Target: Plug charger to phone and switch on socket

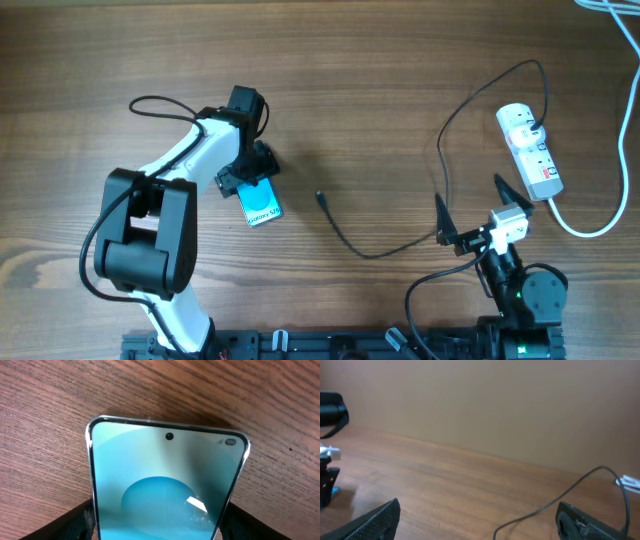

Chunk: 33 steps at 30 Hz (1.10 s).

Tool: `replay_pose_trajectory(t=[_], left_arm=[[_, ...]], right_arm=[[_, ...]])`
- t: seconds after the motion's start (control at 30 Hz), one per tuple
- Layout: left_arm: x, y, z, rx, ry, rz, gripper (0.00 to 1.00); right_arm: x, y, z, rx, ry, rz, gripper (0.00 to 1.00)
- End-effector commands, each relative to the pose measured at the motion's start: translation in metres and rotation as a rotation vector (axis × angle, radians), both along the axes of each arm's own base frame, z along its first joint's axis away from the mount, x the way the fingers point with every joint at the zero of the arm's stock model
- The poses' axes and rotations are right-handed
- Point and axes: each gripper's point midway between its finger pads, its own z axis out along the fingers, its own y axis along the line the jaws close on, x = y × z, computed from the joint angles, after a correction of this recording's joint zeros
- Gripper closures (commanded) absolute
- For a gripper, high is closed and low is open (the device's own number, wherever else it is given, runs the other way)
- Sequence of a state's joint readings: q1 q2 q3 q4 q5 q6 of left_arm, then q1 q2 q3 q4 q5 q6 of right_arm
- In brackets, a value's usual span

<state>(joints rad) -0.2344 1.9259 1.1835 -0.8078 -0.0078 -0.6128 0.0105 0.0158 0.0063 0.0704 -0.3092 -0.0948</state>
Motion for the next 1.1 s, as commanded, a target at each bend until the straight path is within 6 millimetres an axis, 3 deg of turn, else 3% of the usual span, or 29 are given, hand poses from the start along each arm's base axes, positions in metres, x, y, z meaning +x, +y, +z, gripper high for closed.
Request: replay_pose_trajectory(t=[0.0,0.1,0.2,0.27,0.37,0.47,0.53,0.6,0.63,0.73,0.93,1.07], left_arm=[[-0.024,-0.017,-0.031,-0.111,0.104,-0.11,0.23],[-0.025,-0.02,-0.031,-0.132,0.104,-0.151,0.23],[-0.027,-0.028,-0.029,-0.186,0.109,-0.199,0.24],[-0.028,-0.033,-0.028,-0.215,0.112,-0.2,0.26],[-0.028,-0.033,-0.028,-0.22,0.113,-0.2,0.29],[-0.029,-0.036,-0.027,-0.237,0.115,-0.197,0.36],[-0.027,-0.03,-0.028,-0.219,0.114,-0.147,0.36],[-0.023,-0.021,-0.029,-0.19,0.11,-0.095,0.35],[-0.022,-0.018,-0.029,-0.188,0.108,-0.088,0.35],[-0.023,-0.014,-0.029,-0.18,0.112,-0.075,0.18],[-0.026,0.0,-0.031,-0.097,0.124,-0.025,0.26],[-0.025,-0.004,-0.031,-0.096,0.12,-0.029,0.21]], right_arm=[[-0.027,0.05,0.014,0.048,-0.032,0.331,0.0],[-0.023,0.051,0.011,0.204,0.106,0.348,0.0],[-0.018,0.059,0.028,0.209,0.194,0.398,0.0],[-0.001,0.066,0.047,0.2,0.333,0.437,0.0],[0.028,0.071,0.06,0.218,0.552,0.457,0.0],[0.056,0.084,0.067,0.41,0.759,0.522,0.0],[0.067,0.095,0.043,0.536,0.927,0.569,0.0],[0.069,0.109,0.01,0.533,1.041,0.608,0.09],[0.068,0.119,-0.008,0.505,1.091,0.611,0.09],[0.064,0.148,-0.056,0.404,1.209,0.564,0.02],[0.038,0.205,-0.103,0.178,1.248,0.624,0.0],[0.023,0.221,-0.132,0.108,1.305,0.623,0.0]])
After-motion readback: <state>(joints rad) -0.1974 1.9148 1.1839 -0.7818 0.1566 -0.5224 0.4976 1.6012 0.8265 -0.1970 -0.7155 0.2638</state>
